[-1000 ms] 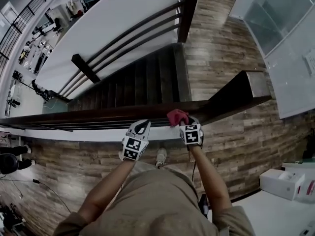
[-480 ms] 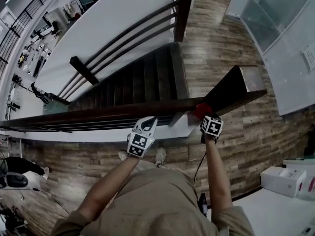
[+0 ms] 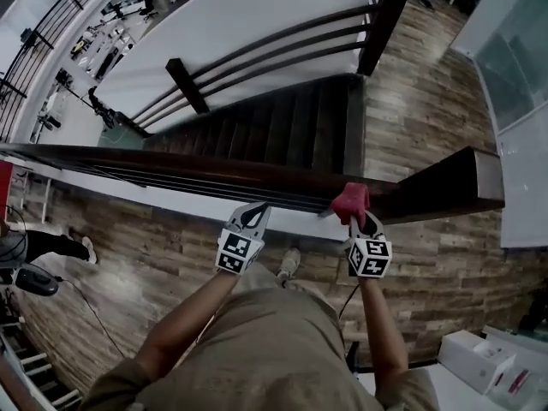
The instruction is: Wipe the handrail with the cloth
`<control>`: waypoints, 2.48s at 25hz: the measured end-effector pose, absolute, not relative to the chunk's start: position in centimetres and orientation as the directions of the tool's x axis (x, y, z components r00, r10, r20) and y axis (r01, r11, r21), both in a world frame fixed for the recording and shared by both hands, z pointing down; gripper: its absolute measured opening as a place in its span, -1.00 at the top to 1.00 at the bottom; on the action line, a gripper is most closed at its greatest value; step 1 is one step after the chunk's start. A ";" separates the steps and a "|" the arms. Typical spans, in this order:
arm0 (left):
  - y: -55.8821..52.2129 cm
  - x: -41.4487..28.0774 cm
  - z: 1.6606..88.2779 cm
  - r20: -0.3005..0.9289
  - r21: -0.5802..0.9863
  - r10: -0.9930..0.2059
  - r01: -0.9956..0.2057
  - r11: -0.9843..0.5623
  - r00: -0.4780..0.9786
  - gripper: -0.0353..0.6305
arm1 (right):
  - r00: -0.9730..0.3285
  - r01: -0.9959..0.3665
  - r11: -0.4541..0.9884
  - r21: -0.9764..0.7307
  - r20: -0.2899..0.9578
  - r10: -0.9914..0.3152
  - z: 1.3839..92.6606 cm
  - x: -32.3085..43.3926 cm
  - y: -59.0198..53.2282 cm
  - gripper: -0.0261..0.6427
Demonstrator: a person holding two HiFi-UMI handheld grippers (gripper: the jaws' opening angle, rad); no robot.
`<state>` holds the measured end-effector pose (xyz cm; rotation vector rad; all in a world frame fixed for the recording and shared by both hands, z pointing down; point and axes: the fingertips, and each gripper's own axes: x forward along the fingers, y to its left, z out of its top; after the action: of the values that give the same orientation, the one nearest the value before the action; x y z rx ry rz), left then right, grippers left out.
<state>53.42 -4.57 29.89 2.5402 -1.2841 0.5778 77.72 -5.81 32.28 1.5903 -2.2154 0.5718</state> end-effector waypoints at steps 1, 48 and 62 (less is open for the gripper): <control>-3.6 51.2 29.6 0.450 0.029 -0.734 -0.830 -0.557 0.508 0.84 | -0.359 -0.929 0.355 -0.106 0.493 -0.792 31.4 74.4 -5.1 0.70; -3.2 -55.4 34.8 0.543 -0.008 -0.840 -1.000 0.011 -0.014 0.84 | -0.756 -0.408 0.910 -0.077 0.588 -0.289 38.3 -51.3 -9.4 0.70; -7.4 -68.3 42.3 0.661 0.010 -0.750 -1.000 -0.022 0.023 0.84 | -0.566 -0.470 0.864 0.182 0.689 -0.453 52.4 -67.1 -18.0 0.70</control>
<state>-68.29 -7.40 42.35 1.8231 -1.7772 0.6786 -67.06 -18.04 52.41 0.6639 -2.2525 0.0274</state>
